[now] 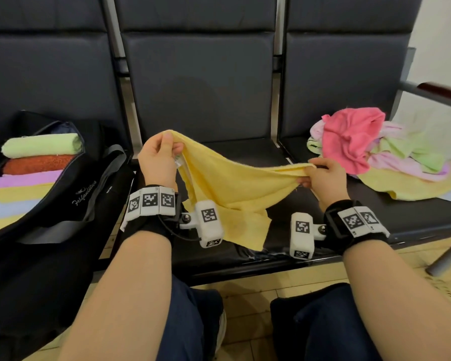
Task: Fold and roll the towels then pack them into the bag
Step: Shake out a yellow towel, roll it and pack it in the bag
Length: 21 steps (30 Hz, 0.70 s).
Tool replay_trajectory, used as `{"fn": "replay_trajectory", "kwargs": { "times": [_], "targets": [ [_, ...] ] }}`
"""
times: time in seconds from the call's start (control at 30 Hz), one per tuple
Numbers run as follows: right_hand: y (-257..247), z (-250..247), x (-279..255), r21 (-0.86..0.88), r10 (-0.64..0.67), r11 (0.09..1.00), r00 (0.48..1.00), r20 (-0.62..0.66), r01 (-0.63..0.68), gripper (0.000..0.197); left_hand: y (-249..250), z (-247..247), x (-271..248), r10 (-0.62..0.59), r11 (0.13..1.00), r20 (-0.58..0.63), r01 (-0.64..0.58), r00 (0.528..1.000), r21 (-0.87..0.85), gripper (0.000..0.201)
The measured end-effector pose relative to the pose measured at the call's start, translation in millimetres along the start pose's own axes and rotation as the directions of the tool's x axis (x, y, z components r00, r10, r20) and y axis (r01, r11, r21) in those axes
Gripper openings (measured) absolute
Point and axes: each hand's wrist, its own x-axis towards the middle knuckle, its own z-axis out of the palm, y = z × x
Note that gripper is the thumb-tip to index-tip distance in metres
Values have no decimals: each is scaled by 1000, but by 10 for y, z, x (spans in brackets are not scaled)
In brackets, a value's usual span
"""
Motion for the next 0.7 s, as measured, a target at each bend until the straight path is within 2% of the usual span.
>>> {"fn": "replay_trajectory", "kwargs": {
  "times": [0.13,0.27,0.33,0.43,0.5,0.57,0.7],
  "targets": [
    [35,10,-1,-84,-77,994,997,-4,76,24,-2,-20,13,-5,1000,-69,5,998,1,14],
    [31,-19,10,-126,-137,985,983,-123,121,29,-6,-18,9,37,997,-66,-32,997,75,13],
    [-2,-20,-6,-7,-115,993,984,-133,115,34,-11,2,-9,54,993,-49,-49,997,107,14],
    [-57,-11,-48,244,-69,966,996,-64,82,35,-27,11,-11,49,992,-61,-41,997,123,15],
    [-49,-20,-50,295,-92,951,996,-15,93,30,-38,-2,-2,45,991,-85,-34,995,133,16],
    [-2,-26,-32,231,-150,962,989,13,143,19,-43,-20,2,52,988,-103,-36,993,150,15],
    [105,-46,6,93,-215,973,976,16,213,11,-44,-26,-5,33,990,-123,-16,992,137,15]
  ]
}}
